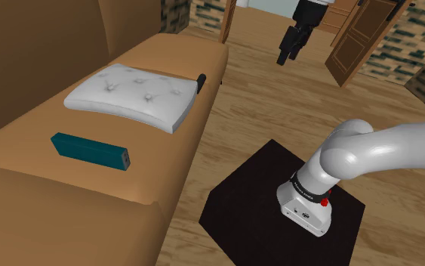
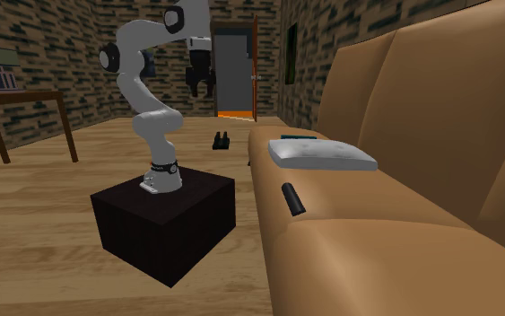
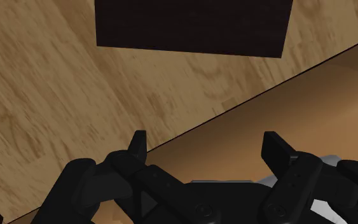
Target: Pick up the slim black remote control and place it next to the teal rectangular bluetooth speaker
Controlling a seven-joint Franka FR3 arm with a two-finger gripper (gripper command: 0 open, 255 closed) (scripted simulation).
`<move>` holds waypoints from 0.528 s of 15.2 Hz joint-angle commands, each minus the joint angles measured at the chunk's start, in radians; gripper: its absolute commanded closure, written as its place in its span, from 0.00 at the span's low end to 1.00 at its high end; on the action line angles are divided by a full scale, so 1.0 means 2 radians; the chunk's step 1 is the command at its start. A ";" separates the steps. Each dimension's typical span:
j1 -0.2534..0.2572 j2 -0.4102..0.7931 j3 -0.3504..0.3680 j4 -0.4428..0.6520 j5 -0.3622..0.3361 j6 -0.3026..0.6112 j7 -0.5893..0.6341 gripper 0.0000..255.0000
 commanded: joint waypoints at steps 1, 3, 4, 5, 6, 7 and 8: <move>0.000 0.000 0.000 0.000 0.000 0.000 0.000 0.00; -0.005 0.021 0.004 -0.010 0.010 0.035 0.025 0.00; -0.008 0.033 0.006 -0.014 0.015 0.053 0.036 0.00; -0.010 0.045 0.008 -0.017 0.020 0.070 0.048 0.00; -0.013 0.058 0.010 -0.020 0.025 0.088 0.060 0.00; -0.015 0.071 0.012 -0.022 0.029 0.105 0.071 0.00; -0.018 0.085 0.014 -0.023 0.034 0.122 0.082 0.00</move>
